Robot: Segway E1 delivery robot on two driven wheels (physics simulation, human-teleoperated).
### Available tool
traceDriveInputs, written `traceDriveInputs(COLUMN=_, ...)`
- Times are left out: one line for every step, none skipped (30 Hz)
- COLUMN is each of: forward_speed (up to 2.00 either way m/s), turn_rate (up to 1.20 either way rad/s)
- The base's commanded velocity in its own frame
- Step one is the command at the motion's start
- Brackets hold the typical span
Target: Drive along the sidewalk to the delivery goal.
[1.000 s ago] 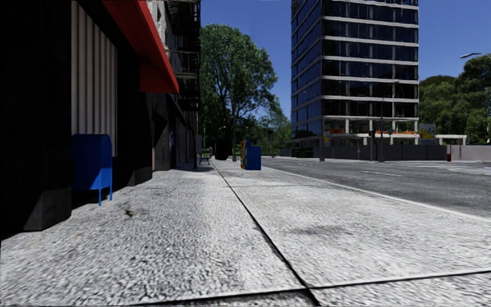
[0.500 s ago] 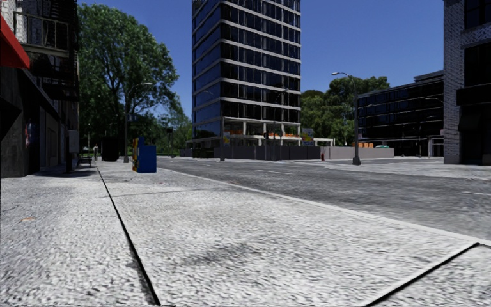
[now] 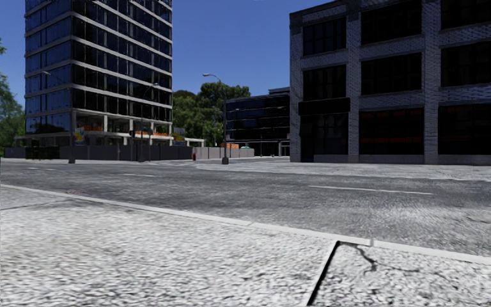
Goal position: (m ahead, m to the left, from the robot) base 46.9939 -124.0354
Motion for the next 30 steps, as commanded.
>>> traceDriveInputs(forward_speed=1.36, turn_rate=-1.17)
traceDriveInputs(forward_speed=1.36, turn_rate=-1.17)
traceDriveInputs(forward_speed=1.36, turn_rate=-1.17)
traceDriveInputs(forward_speed=1.36, turn_rate=-1.17)
traceDriveInputs(forward_speed=1.36, turn_rate=-1.17)
traceDriveInputs(forward_speed=1.36, turn_rate=-1.17)
traceDriveInputs(forward_speed=1.36, turn_rate=-1.17)
traceDriveInputs(forward_speed=1.36, turn_rate=-1.17)
traceDriveInputs(forward_speed=1.36, turn_rate=-1.17)
traceDriveInputs(forward_speed=1.36, turn_rate=-1.17)
traceDriveInputs(forward_speed=1.36, turn_rate=-1.17)
traceDriveInputs(forward_speed=1.36, turn_rate=-1.17)
traceDriveInputs(forward_speed=1.36, turn_rate=-1.17)
traceDriveInputs(forward_speed=1.36, turn_rate=-1.17)
traceDriveInputs(forward_speed=1.36, turn_rate=-1.17)
traceDriveInputs(forward_speed=1.36, turn_rate=-1.17)
traceDriveInputs(forward_speed=1.36, turn_rate=-1.17)
traceDriveInputs(forward_speed=1.36, turn_rate=-1.17)
traceDriveInputs(forward_speed=1.36, turn_rate=-1.17)
traceDriveInputs(forward_speed=1.36, turn_rate=-1.17)
traceDriveInputs(forward_speed=1.37, turn_rate=-1.17)
traceDriveInputs(forward_speed=1.37, turn_rate=-1.17)
traceDriveInputs(forward_speed=1.45, turn_rate=-1.17)
traceDriveInputs(forward_speed=1.45, turn_rate=-1.17)
traceDriveInputs(forward_speed=1.45, turn_rate=-1.17)
traceDriveInputs(forward_speed=1.45, turn_rate=-1.17)
traceDriveInputs(forward_speed=1.45, turn_rate=-1.17)
traceDriveInputs(forward_speed=1.45, turn_rate=-1.17)
traceDriveInputs(forward_speed=1.45, turn_rate=-1.17)
traceDriveInputs(forward_speed=1.45, turn_rate=-1.17)
